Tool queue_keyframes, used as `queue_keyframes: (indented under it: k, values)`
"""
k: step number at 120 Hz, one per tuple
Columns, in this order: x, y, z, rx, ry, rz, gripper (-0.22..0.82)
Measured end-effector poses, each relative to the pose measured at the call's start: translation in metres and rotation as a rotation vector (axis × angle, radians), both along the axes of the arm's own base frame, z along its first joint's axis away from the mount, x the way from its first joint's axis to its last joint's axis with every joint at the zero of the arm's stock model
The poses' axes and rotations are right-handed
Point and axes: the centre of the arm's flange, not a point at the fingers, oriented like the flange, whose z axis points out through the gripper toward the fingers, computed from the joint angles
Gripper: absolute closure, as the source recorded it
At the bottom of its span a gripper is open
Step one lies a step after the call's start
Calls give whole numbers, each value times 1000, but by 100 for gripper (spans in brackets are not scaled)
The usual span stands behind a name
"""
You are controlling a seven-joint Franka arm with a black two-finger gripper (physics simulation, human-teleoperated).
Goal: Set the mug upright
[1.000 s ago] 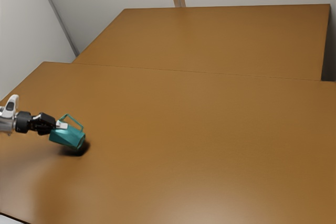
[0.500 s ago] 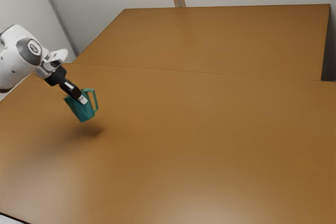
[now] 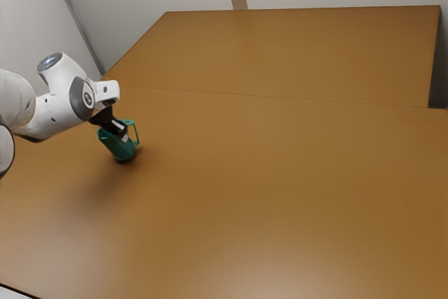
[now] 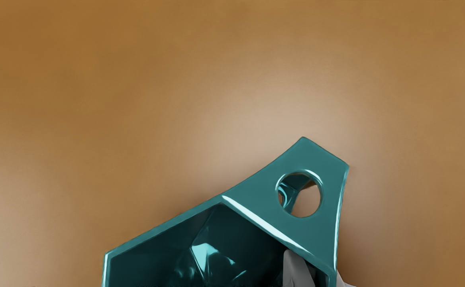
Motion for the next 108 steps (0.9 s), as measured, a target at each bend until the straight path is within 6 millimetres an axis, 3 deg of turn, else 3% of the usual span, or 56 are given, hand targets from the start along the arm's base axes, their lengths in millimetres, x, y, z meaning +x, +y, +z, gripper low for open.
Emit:
queue_keyframes:
  k: [13,30,41,69,77,89,101,108]
  values:
    - [3,-1,-3,6,-15,36,78]
    - [6,-4,-5,0,-26,68,46]
    - [6,-4,-3,-5,-32,87,30]
    - [7,-3,38,-25,-86,114,11]
    - [14,0,73,-31,-112,106,9]
    - [22,-2,154,-44,-99,79,6]
    - [13,-23,233,-70,-35,47,5]
    - [9,-47,283,-49,-9,12,4]
